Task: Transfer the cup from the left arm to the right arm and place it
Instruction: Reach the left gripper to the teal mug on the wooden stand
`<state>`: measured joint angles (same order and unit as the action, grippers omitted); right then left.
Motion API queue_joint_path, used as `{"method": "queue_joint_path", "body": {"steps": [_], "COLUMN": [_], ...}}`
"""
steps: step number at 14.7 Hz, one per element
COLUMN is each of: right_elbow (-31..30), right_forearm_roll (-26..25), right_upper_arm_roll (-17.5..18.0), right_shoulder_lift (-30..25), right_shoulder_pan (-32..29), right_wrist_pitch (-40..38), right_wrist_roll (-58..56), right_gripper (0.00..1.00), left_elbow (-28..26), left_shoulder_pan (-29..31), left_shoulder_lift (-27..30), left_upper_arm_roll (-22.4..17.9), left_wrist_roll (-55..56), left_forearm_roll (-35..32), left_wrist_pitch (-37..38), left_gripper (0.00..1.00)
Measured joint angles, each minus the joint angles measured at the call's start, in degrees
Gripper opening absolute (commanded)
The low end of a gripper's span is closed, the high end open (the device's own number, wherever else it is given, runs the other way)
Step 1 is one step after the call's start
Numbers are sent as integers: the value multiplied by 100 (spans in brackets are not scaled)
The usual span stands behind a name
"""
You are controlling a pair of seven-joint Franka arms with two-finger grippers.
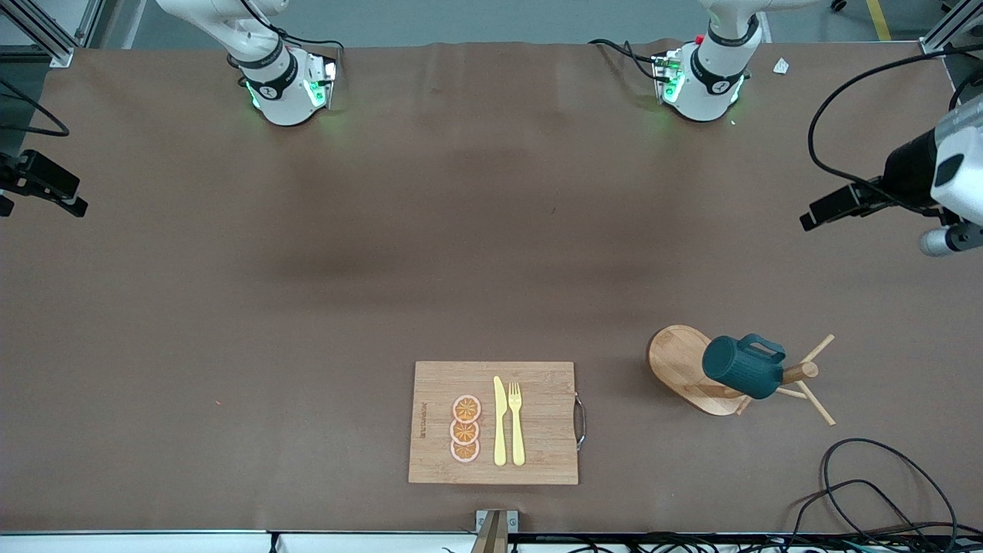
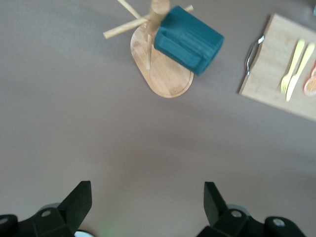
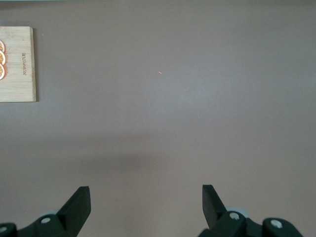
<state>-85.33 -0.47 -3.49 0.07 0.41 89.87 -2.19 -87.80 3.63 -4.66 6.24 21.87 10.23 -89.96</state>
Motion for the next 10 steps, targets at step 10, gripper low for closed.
{"method": "queue_joint_path", "body": {"steps": [10], "right_elbow": [0], "right_forearm_roll": [0], "right_upper_arm_roll": [-1], "right_shoulder_lift": [0], "right_shoulder_pan": [0], "right_wrist_pitch": [-5], "right_wrist_roll": [0], "right_gripper": [100], "left_elbow": [-1309], "left_shoulder_pan": [11], "left_shoulder_lift": [-37], "left_upper_arm_roll": [85], "left_wrist_roll": [2488], "left_forearm_roll": [806], "left_wrist_pitch": [-1880], "left_gripper": [100]}}
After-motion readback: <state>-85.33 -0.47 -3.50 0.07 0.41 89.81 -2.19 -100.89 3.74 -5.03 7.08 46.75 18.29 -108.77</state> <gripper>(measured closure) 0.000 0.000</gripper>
